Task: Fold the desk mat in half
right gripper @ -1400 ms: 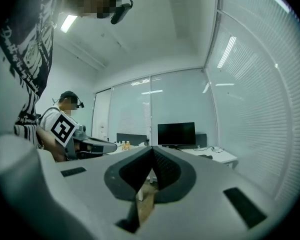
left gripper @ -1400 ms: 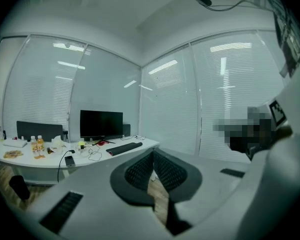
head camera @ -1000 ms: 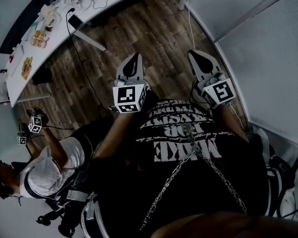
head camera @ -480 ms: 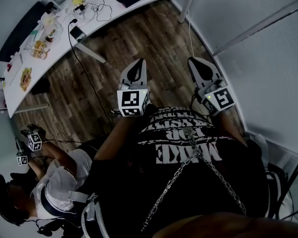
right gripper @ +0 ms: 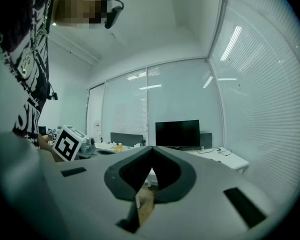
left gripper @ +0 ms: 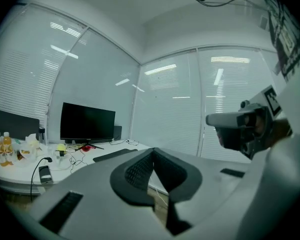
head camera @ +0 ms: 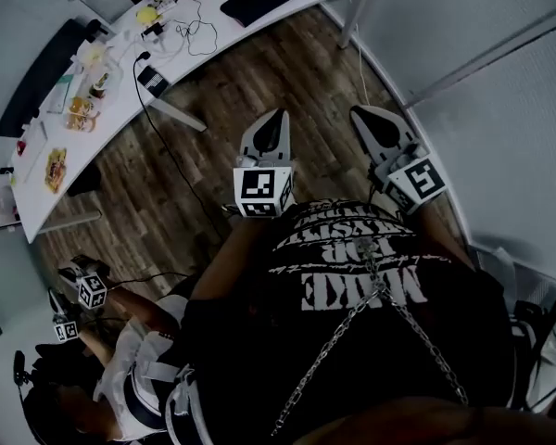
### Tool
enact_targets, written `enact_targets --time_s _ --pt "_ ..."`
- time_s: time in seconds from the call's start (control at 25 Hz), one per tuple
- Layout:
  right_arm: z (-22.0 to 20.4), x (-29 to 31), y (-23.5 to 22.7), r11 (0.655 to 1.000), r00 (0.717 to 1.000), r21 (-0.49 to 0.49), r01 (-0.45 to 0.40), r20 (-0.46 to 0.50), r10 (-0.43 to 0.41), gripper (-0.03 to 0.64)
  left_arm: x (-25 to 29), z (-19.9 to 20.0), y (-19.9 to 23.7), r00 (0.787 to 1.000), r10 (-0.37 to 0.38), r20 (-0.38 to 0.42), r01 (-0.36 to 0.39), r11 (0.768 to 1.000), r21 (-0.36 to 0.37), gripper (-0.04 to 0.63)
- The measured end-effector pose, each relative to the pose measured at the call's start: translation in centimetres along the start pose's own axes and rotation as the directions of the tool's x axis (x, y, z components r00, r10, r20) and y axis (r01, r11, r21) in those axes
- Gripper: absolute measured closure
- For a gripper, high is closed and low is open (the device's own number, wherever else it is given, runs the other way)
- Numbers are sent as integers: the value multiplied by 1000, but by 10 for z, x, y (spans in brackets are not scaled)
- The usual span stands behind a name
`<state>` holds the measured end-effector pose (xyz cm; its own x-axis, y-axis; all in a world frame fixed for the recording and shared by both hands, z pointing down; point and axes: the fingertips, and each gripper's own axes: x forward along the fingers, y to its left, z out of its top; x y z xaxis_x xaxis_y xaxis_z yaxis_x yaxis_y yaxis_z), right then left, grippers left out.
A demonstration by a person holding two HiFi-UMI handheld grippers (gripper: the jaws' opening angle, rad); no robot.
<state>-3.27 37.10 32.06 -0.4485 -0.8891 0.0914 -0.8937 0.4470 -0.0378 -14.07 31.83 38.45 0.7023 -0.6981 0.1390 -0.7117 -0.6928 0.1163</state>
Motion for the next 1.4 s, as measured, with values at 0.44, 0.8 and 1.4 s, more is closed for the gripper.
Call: enact_targets --time_s 0.44,0.8,1.4 --pt "13 51 -29 995 995 -38 95 23 -94 618 28 14 78 1000 26 11 -26 999 -43 586" --pt "-11 85 -94 998 998 -2 61 12 -61 618 91 -14 86 996 59 -67 -64 995 -77 586" --pt "-5 148 -191 992 992 -6 -124 -17 124 618 180 -1 96 974 217 -66 -220 974 -44 586"
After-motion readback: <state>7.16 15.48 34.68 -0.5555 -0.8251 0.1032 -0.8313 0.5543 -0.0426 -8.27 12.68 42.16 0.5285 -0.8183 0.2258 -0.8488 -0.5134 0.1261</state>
